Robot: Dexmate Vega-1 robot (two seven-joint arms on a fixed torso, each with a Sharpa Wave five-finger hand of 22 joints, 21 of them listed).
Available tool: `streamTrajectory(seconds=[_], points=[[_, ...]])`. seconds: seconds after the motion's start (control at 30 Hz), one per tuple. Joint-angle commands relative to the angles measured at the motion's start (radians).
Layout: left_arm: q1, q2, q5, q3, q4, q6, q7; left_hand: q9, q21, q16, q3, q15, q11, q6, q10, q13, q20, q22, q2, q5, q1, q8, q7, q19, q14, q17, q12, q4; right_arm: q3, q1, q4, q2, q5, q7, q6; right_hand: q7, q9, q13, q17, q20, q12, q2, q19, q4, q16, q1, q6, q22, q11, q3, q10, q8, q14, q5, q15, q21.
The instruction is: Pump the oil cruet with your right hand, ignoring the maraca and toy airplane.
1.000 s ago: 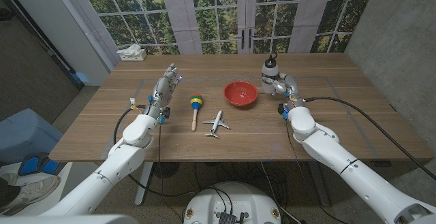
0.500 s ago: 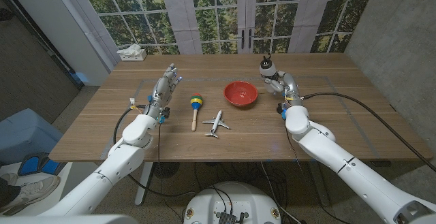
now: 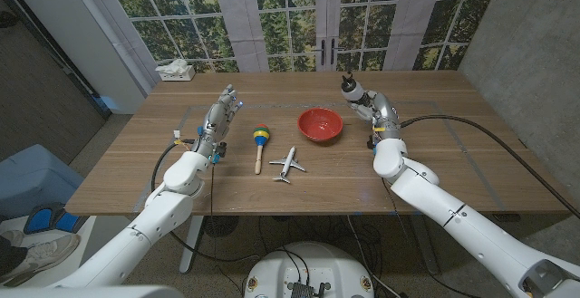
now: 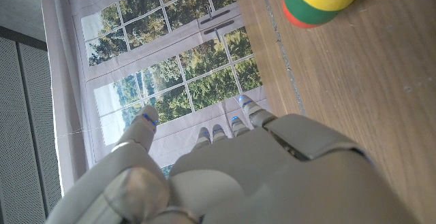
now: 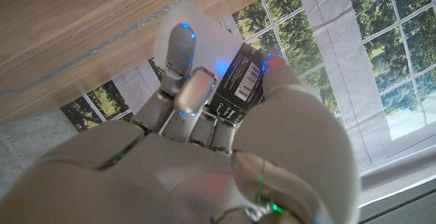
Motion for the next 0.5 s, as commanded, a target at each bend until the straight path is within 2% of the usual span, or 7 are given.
streamTrajectory(seconds=[0.03, 0.5], points=[[-0.017, -0.006, -0.004, 0.005, 0.023, -0.007, -0.015, 0.005, -0.005, 0.000, 0.002, -0.092, -0.002, -0.002, -0.038, 0.002, -0.061, 0.003, 0.031, -0.004, -0.010, 0.002, -0.001, 0.003, -0.073, 0.003, 0.001, -0.004, -0.057, 0.035, 0.009, 0.000, -0.134, -0.026, -0.099, -0.022, 0.005, 0.002, 0.003, -0.083, -0.002, 0.114, -0.002, 0.044, 0.002, -0.008, 0.025, -0.001, -0.035, 0.051, 0.038, 0.002, 0.000, 0.007, -0.002, 0.006], [-0.034, -0.010, -0.009, 0.011, 0.040, -0.009, -0.029, 0.005, -0.005, 0.000, 0.001, -0.092, -0.002, 0.000, -0.037, 0.002, -0.061, 0.003, 0.031, -0.004, -0.011, 0.003, -0.002, 0.004, -0.072, 0.003, 0.001, -0.005, -0.112, 0.067, 0.029, 0.002, -0.268, -0.034, -0.196, -0.033, 0.005, 0.005, 0.003, -0.083, -0.010, 0.115, -0.010, 0.044, 0.001, -0.012, 0.029, -0.005, -0.040, 0.056, 0.041, -0.002, -0.001, 0.007, -0.002, 0.012]])
